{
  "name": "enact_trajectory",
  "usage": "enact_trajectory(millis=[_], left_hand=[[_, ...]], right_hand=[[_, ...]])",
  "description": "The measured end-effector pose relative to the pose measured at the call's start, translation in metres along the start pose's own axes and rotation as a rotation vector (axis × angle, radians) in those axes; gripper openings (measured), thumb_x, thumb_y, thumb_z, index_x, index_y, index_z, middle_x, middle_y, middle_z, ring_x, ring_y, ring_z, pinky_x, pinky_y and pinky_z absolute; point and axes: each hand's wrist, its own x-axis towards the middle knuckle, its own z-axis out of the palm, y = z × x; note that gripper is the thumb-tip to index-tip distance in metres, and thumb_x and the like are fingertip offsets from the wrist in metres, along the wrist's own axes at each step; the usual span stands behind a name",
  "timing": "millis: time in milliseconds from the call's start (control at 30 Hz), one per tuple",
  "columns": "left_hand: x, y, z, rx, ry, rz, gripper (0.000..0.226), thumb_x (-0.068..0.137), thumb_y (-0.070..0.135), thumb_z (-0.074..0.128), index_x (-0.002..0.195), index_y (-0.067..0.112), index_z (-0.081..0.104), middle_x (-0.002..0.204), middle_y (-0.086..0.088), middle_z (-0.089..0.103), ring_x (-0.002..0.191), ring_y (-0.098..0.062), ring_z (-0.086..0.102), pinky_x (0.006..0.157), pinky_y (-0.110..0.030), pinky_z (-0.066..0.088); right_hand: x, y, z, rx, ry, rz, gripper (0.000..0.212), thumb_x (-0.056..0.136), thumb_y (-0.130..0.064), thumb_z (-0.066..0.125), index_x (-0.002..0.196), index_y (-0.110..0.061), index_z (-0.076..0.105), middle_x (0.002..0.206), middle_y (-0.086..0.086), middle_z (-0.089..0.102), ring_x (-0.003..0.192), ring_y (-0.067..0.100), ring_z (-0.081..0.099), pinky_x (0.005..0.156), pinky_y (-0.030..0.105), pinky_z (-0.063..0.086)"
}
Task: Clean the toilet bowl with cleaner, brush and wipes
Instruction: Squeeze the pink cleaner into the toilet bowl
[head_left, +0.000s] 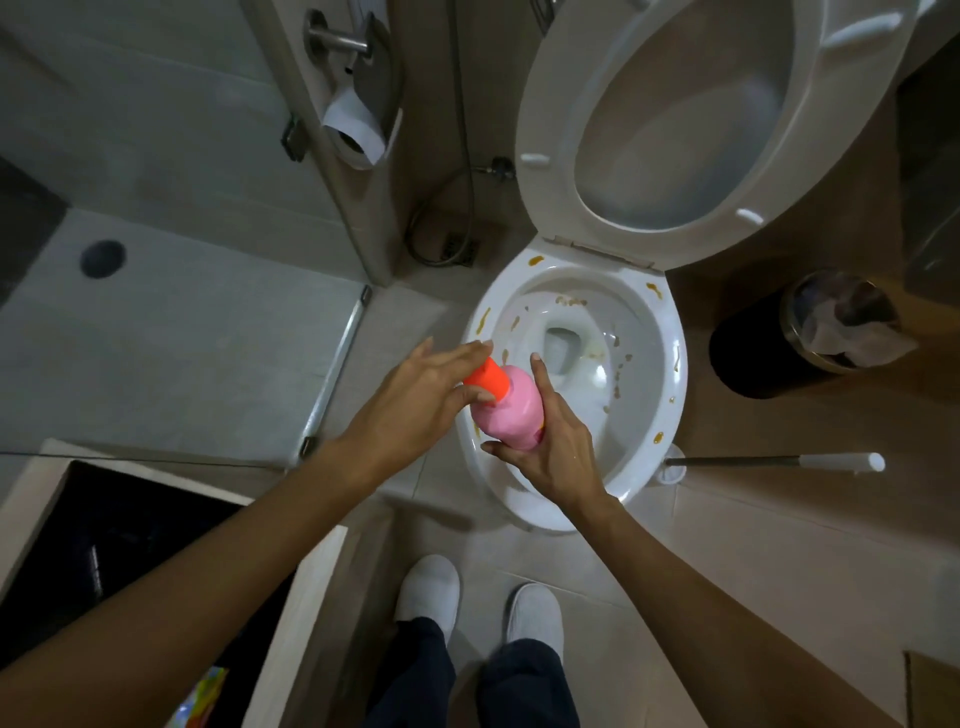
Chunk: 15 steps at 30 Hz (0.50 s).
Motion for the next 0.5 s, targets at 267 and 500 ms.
enact_trajectory(millis=[267, 500], left_hand=[[-0.062, 0.003, -0.017, 0.003, 0.120, -0.042, 0.054, 0.088, 0.010, 0.059, 0.140, 0.009, 0.044, 0.145, -0.006, 0.043, 0.134, -0.011, 0.036, 0.112, -0.048, 0.020], [-0.113, 0.016, -0.046, 0.063, 0.298, -0.211, 0.044, 0.095, 0.030, 0.047, 0.130, 0.005, 0.055, 0.130, -0.008, 0.059, 0.120, -0.010, 0.049, 0.113, -0.036, 0.018]], right_hand=[[-0.008, -0.039, 0.011, 0.074, -0.091, -0.151, 0.108, 0.066, -0.040, 0.085, 0.150, -0.013, 0.023, 0.137, -0.021, 0.032, 0.121, 0.005, 0.047, 0.096, 0.009, 0.034], [-0.018, -0.084, 0.033, 0.139, -0.218, -0.252, 0.107, 0.065, -0.046, 0.084, 0.149, -0.017, 0.025, 0.140, -0.006, 0.048, 0.117, -0.007, 0.043, 0.097, 0.001, 0.032]])
